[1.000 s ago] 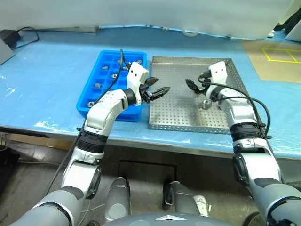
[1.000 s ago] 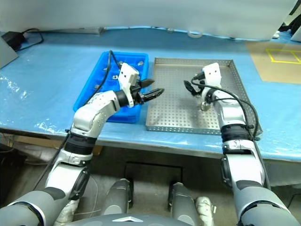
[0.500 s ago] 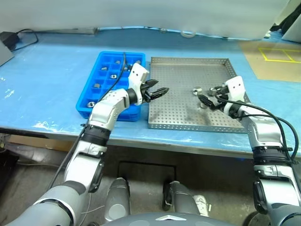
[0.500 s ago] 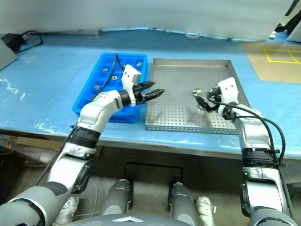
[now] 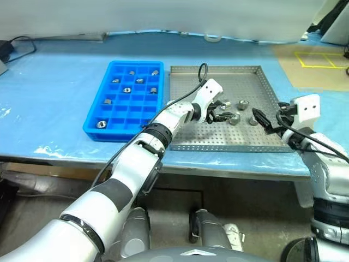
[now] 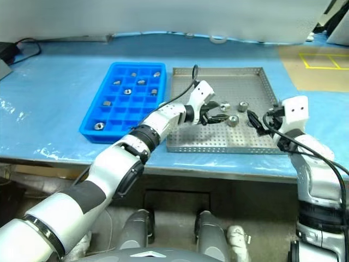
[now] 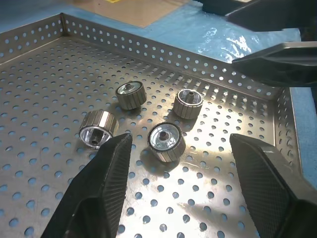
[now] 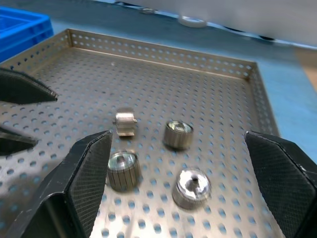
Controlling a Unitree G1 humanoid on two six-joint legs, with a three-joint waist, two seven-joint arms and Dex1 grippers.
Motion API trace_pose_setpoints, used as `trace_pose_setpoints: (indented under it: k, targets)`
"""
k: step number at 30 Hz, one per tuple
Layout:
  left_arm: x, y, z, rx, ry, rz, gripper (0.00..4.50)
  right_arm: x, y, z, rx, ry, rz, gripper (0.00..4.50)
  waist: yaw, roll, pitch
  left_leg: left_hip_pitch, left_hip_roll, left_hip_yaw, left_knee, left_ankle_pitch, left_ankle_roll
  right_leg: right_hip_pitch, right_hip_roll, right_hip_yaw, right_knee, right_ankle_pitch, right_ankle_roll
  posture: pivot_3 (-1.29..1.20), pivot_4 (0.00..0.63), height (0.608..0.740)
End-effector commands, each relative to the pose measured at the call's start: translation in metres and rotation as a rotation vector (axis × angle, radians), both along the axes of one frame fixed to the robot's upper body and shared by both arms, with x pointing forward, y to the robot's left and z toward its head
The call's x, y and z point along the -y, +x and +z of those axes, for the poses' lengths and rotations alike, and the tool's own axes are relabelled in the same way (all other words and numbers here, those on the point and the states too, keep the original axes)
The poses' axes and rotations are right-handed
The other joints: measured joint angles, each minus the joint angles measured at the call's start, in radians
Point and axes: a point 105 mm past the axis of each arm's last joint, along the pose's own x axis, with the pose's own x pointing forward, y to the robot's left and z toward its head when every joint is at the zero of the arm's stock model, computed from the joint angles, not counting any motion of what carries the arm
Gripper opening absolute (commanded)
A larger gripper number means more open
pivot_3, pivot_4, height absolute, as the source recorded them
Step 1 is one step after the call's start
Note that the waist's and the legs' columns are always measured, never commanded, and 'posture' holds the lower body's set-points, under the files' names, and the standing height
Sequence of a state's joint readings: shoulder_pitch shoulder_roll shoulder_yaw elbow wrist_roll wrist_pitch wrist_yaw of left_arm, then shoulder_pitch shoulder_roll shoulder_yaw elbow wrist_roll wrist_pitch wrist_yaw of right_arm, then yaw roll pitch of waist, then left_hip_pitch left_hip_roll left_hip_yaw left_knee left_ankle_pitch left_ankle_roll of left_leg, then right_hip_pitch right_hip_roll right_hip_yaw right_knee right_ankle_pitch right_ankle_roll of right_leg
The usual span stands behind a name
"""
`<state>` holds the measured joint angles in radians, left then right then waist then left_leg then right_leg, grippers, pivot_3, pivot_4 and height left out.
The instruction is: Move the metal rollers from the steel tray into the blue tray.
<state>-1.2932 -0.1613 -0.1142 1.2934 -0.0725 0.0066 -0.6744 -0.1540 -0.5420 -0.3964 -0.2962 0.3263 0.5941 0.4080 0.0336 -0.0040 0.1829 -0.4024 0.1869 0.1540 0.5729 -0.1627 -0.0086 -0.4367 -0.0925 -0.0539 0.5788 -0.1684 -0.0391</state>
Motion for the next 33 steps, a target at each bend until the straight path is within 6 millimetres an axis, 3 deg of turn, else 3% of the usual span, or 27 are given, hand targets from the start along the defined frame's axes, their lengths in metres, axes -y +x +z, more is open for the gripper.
trace_pose_setpoints:
  k: [1, 2, 9, 14, 19, 28, 33]
  targets:
    - [0.021, -0.004, 0.018, 0.056, -0.017, 0.007, 3.32, 0.001, -0.016, 0.012, 0.063, 0.006, -0.053, 4.5, -0.017, 0.0, 0.0, 0.0, 0.0, 0.0, 0.0, 0.0, 0.0, 0.001, 0.0, 0.0, -0.001, 0.0, 0.002, -0.48, 0.15, 0.74]
    - [0.023, -0.005, 0.018, 0.06, -0.016, 0.011, 3.32, 0.0, -0.019, 0.009, 0.061, 0.015, -0.066, 4.5, -0.026, 0.001, -0.001, 0.0, 0.0, 0.0, 0.0, 0.0, 0.0, 0.001, 0.0, 0.0, -0.002, -0.002, 0.008, -0.5, 0.15, 0.74]
    - [0.039, -0.014, 0.016, 0.036, -0.024, 0.014, 3.32, -0.029, -0.028, 0.003, 0.062, 0.058, -0.037, 4.5, -0.079, 0.003, -0.002, -0.002, -0.002, 0.0, 0.001, -0.001, 0.002, 0.001, 0.0, 0.0, -0.007, -0.001, 0.011, -0.54, 0.15, 0.74]
    - [0.036, -0.012, 0.008, 0.036, 0.004, 0.029, 3.32, -0.042, -0.022, 0.006, 0.075, 0.08, -0.008, 4.5, -0.094, 0.003, -0.002, -0.003, -0.002, 0.0, 0.001, -0.002, 0.003, 0.001, 0.0, 0.0, -0.007, -0.001, 0.011, -0.54, 0.15, 0.74]
    - [0.031, -0.008, 0.02, 0.007, -0.064, 0.028, 3.32, -0.05, -0.017, 0.011, 0.095, 0.097, 0.014, 4.5, -0.1, 0.003, -0.002, -0.005, -0.003, 0.0, 0.002, -0.004, 0.006, 0.001, -0.002, 0.0, -0.008, 0.002, 0.005, -0.53, 0.15, 0.74]
    - [-0.002, 0.013, 0.047, 0.042, -0.154, 0.077, 3.32, -0.065, 0.002, 0.013, 0.103, 0.108, 0.073, 4.5, -0.099, 0.003, -0.002, -0.006, -0.003, 0.0, 0.003, -0.004, 0.007, 0.001, -0.002, 0.0, -0.009, 0.003, 0.004, -0.45, 0.15, 0.74]
    - [-0.034, 0.029, 0.058, 0.058, -0.222, 0.14, 3.32, -0.079, 0.011, 0.015, 0.116, 0.133, 0.139, 4.5, -0.097, 0.003, -0.002, -0.006, -0.002, 0.0, 0.003, -0.004, 0.007, 0.0, -0.002, 0.0, -0.008, 0.003, 0.004, -0.38, 0.15, 0.74]
